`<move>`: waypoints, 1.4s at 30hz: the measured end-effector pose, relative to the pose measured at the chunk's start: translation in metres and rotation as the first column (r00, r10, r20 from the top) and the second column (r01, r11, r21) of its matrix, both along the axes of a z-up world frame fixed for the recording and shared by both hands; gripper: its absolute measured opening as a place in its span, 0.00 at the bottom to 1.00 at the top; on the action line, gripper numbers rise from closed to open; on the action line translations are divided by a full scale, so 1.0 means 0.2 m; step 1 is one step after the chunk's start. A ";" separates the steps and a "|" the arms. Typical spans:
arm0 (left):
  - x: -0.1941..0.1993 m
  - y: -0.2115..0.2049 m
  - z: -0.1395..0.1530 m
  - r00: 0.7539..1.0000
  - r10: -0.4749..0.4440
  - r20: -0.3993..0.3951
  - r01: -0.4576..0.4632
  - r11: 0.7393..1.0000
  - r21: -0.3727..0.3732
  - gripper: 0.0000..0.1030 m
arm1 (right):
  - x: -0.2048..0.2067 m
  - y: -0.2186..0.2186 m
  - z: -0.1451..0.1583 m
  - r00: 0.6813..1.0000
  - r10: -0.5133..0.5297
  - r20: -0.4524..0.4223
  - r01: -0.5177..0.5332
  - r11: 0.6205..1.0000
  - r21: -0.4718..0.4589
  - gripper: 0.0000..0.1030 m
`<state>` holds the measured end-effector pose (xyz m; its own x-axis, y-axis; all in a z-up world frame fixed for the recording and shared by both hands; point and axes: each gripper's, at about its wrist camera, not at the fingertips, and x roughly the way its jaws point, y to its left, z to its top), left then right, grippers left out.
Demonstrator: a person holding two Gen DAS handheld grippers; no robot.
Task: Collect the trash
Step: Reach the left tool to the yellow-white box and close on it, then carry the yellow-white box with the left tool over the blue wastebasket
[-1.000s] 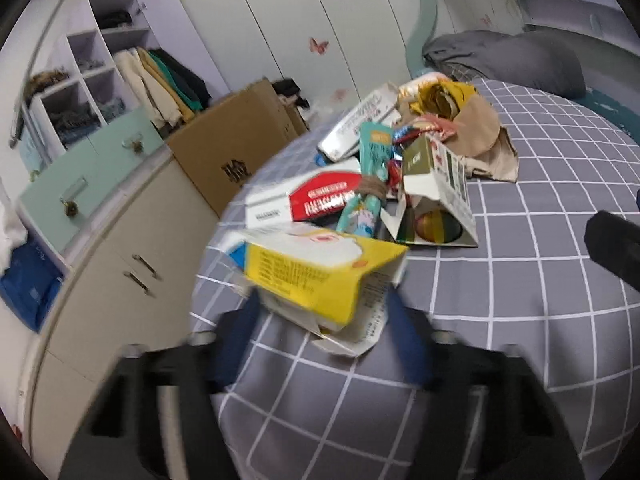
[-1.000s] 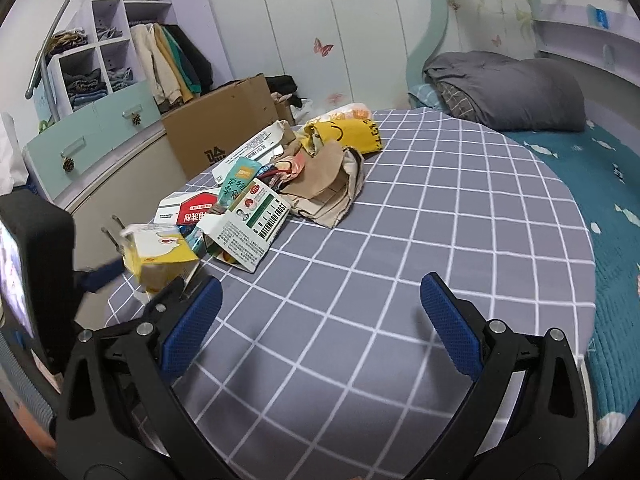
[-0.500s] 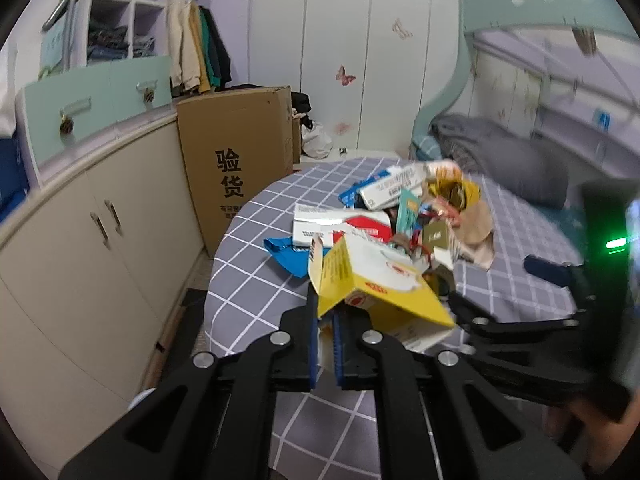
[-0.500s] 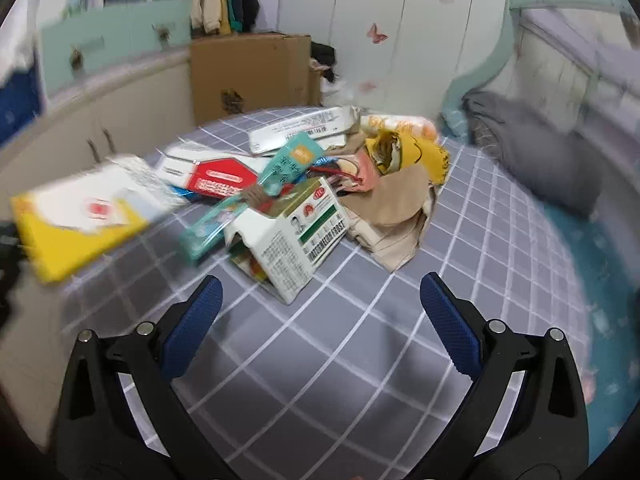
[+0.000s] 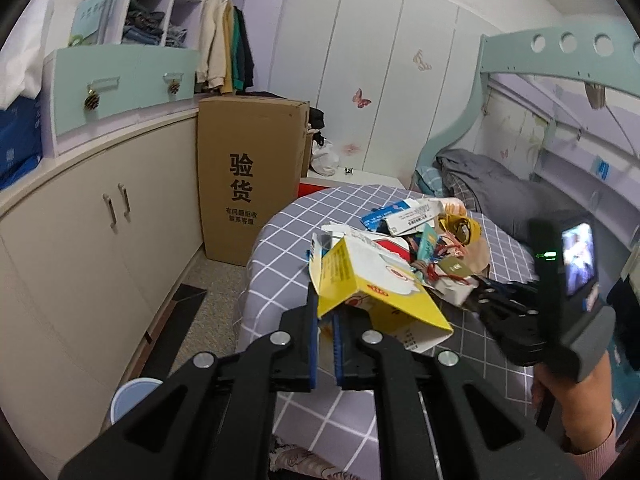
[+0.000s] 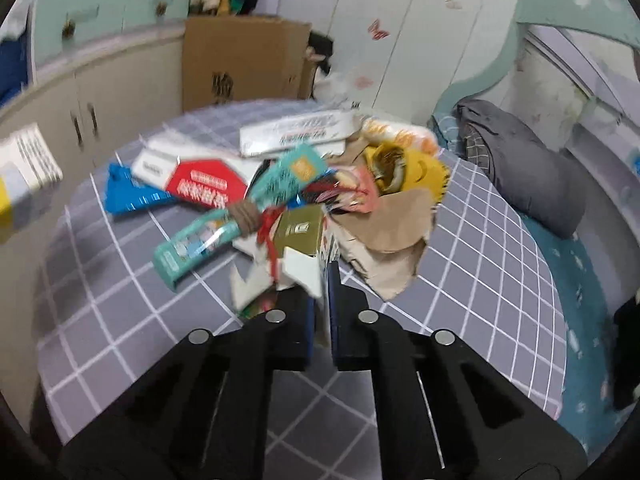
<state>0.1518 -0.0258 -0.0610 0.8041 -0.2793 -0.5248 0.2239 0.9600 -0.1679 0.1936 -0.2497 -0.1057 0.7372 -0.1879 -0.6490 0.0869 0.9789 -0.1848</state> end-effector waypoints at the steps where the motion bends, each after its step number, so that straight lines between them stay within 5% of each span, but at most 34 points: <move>1: -0.01 0.02 0.00 1.000 0.004 0.000 -0.004 1.000 -0.006 0.06 | -0.03 0.00 0.02 1.000 -0.003 0.018 0.003 1.000 0.006 0.04; 13: -0.05 0.42 -0.04 0.995 0.093 -0.022 -0.095 0.991 -0.096 0.05 | -0.39 0.21 0.34 0.976 0.037 0.214 -0.043 0.999 0.027 0.03; 20: -0.03 0.62 -0.14 0.987 0.148 -0.065 -0.154 0.982 -0.111 0.05 | -0.30 0.37 0.34 0.976 0.075 0.207 -0.085 0.996 0.039 0.03; 29: 0.00 0.84 -0.25 0.971 0.215 -0.106 -0.228 0.966 -0.126 0.05 | -0.20 0.77 0.40 0.939 0.262 0.224 -0.282 0.958 0.060 0.03; 36: 0.04 1.19 -0.38 0.916 0.358 -0.179 -0.378 0.922 -0.089 0.05 | -0.10 1.26 0.30 0.868 0.465 0.176 -0.485 0.869 0.095 0.03; 42: 0.10 1.48 -0.58 0.842 0.461 -0.279 -0.486 0.874 -0.022 0.06 | 0.07 1.69 0.01 0.800 0.598 0.046 -0.596 0.785 0.170 0.03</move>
